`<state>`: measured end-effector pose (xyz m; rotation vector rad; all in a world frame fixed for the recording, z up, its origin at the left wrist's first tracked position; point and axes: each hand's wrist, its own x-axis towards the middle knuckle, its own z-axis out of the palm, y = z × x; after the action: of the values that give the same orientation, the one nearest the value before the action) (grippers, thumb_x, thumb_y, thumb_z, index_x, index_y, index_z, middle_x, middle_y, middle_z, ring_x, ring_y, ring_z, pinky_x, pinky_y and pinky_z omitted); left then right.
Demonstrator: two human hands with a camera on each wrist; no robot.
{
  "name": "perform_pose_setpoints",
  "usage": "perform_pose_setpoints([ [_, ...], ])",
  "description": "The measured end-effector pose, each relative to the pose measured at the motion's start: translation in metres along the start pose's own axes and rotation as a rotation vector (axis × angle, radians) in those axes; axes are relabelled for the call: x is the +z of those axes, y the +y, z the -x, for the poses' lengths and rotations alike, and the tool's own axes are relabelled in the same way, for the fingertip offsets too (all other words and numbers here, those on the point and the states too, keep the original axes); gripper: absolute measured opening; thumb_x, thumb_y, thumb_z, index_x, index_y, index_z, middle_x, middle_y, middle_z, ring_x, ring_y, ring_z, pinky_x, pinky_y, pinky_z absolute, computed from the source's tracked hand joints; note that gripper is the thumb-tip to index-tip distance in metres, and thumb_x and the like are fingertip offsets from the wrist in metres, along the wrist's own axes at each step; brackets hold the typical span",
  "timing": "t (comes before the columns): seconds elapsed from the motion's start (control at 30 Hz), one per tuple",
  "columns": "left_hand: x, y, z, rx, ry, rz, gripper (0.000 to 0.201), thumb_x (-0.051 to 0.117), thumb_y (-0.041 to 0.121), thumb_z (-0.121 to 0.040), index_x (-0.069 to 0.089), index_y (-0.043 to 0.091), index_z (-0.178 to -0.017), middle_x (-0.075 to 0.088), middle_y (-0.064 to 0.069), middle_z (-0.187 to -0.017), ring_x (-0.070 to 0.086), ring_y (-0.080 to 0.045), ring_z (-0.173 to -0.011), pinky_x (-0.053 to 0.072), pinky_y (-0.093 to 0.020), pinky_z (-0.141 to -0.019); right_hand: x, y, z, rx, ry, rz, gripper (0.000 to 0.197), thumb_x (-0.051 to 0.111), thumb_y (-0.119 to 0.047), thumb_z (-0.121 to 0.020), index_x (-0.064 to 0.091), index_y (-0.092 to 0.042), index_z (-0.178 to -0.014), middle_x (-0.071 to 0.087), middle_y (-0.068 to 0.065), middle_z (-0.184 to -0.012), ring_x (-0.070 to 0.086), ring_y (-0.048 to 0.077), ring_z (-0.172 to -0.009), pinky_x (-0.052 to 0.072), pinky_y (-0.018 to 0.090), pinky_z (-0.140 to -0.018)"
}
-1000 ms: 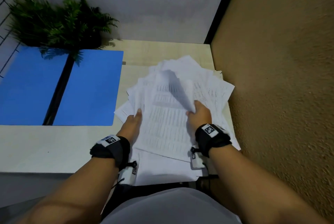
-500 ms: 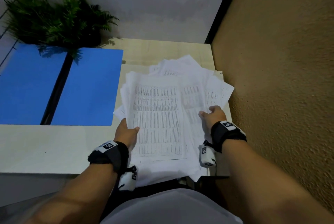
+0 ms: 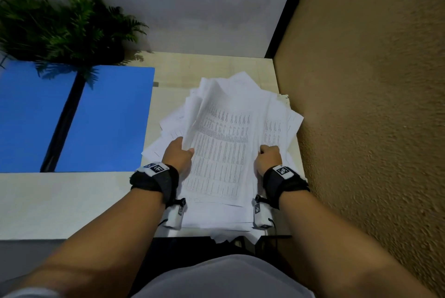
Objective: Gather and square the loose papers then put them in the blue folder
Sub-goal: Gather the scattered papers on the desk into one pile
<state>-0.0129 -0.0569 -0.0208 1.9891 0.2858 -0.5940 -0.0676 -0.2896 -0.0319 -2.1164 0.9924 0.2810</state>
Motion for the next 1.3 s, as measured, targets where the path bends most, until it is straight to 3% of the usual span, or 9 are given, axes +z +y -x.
perform_pose_setpoints([
  [0.13, 0.005, 0.008, -0.008, 0.024, 0.01, -0.026, 0.029, 0.056, 0.011, -0.095, 0.051, 0.007, -0.124, 0.057, -0.012, -0.1, 0.06, -0.035, -0.096, 0.052, -0.045, -0.087, -0.001, -0.002, 0.0, 0.0, -0.034, -0.08, 0.027, 0.038, 0.007, -0.09, 0.045, -0.007, -0.069, 0.047, 0.01, -0.083, 0.046, 0.02, -0.081, 0.033, 0.022, -0.065],
  [0.23, -0.001, 0.017, -0.017, 0.113, 0.128, -0.045, 0.031, 0.058, 0.005, -0.093, 0.051, 0.007, -0.123, 0.06, -0.009, -0.104, 0.058, -0.027, -0.094, 0.043, -0.032, -0.08, -0.016, 0.005, -0.001, 0.042, 0.225, -0.2, 0.016, 0.053, -0.01, -0.095, 0.059, -0.004, -0.107, 0.053, 0.014, -0.11, 0.052, 0.025, -0.097, 0.042, 0.03, -0.081],
  [0.37, -0.008, 0.029, -0.035, 0.027, 0.163, -0.21, 0.037, 0.064, 0.013, -0.088, 0.053, 0.003, -0.122, 0.062, -0.016, -0.11, 0.06, -0.034, -0.097, 0.047, -0.036, -0.08, -0.03, 0.021, 0.001, 0.188, 0.298, -0.215, 0.054, 0.067, -0.01, -0.088, 0.045, -0.003, -0.136, 0.047, 0.018, -0.139, 0.048, 0.036, -0.126, 0.041, 0.039, -0.101],
  [0.6, 0.006, 0.038, -0.037, 0.003, -0.006, -0.18, 0.038, 0.065, 0.009, -0.087, 0.05, 0.005, -0.122, 0.058, -0.02, -0.108, 0.061, -0.039, -0.102, 0.055, -0.047, -0.089, -0.027, 0.033, 0.004, 0.069, 0.375, -0.18, 0.03, 0.055, -0.014, -0.096, 0.059, 0.0, -0.122, 0.051, 0.02, -0.124, 0.057, 0.038, -0.11, 0.049, 0.042, -0.095],
  [0.73, 0.006, 0.03, -0.029, -0.007, 0.059, -0.031, 0.024, 0.055, 0.005, -0.092, 0.048, 0.004, -0.115, 0.053, -0.017, -0.101, 0.053, -0.03, -0.088, 0.048, -0.034, -0.07, -0.032, 0.037, 0.001, 0.071, 0.263, -0.315, 0.029, 0.037, 0.002, -0.097, 0.055, -0.008, -0.118, 0.056, 0.009, -0.112, 0.055, 0.027, -0.101, 0.038, 0.028, -0.091],
  [0.87, -0.009, 0.0, -0.014, -0.148, 0.147, 0.2, 0.028, 0.056, 0.007, -0.085, 0.055, 0.013, -0.112, 0.063, -0.021, -0.112, 0.062, -0.039, -0.106, 0.052, -0.045, -0.093, -0.046, 0.037, 0.0, 0.041, 0.236, -0.31, 0.035, 0.03, 0.01, -0.093, 0.059, 0.002, -0.11, 0.06, 0.014, -0.103, 0.058, 0.031, -0.093, 0.035, 0.024, -0.086],
  [0.97, -0.017, -0.026, -0.001, -0.227, 0.172, 0.147, 0.036, 0.06, 0.014, -0.091, 0.055, 0.003, -0.125, 0.064, -0.023, -0.116, 0.061, -0.042, -0.11, 0.05, -0.04, -0.089, -0.053, 0.036, 0.002, 0.025, 0.104, -0.281, 0.027, 0.033, 0.008, -0.097, 0.059, 0.005, -0.104, 0.054, 0.009, -0.096, 0.051, 0.02, -0.073, 0.038, 0.009, -0.07],
  [1.1, -0.017, -0.047, 0.013, -0.296, 0.209, 0.204, 0.043, 0.06, 0.031, -0.087, 0.058, 0.007, -0.123, 0.064, -0.027, -0.122, 0.062, -0.045, -0.111, 0.051, -0.052, -0.097, -0.049, 0.033, 0.0, 0.019, 0.066, -0.264, 0.016, 0.047, -0.011, -0.099, 0.056, 0.0, -0.105, 0.058, 0.012, -0.102, 0.059, 0.03, -0.097, 0.038, 0.026, -0.08],
  [1.3, 0.001, -0.038, 0.024, -0.268, 0.255, 0.027, 0.045, 0.057, 0.034, -0.093, 0.053, 0.008, -0.129, 0.047, -0.02, -0.134, 0.058, -0.042, -0.109, 0.051, -0.043, -0.095, -0.018, 0.031, 0.008, 0.069, 0.137, -0.36, 0.028, 0.049, -0.007, -0.098, 0.053, 0.004, -0.123, 0.06, 0.019, -0.127, 0.057, 0.035, -0.117, 0.042, 0.035, -0.099],
])
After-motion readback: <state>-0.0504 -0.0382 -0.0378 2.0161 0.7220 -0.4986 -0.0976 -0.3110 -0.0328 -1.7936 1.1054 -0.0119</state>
